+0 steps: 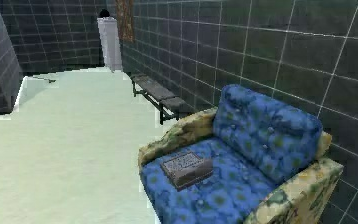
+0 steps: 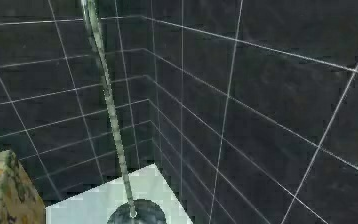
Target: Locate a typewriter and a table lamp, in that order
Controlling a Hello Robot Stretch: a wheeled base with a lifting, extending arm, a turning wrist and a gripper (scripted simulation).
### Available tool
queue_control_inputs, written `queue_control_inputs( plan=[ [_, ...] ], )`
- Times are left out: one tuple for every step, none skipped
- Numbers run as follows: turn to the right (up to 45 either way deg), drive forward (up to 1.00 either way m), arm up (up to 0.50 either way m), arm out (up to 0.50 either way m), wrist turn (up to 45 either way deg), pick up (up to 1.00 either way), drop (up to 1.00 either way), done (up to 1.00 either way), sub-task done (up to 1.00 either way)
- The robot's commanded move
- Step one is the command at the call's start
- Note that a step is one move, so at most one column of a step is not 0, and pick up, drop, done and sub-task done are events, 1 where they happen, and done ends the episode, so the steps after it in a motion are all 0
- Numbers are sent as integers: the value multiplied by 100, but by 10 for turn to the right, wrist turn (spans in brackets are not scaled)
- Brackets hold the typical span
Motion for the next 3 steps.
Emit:
queue_control_inputs(
  plan=[
    [0,0,0,0,0,0,0,0,100],
    [-450,0,0,0,0,0,0,0,0],
    [-450,0,0,0,0,0,0,0,0]
  ],
)
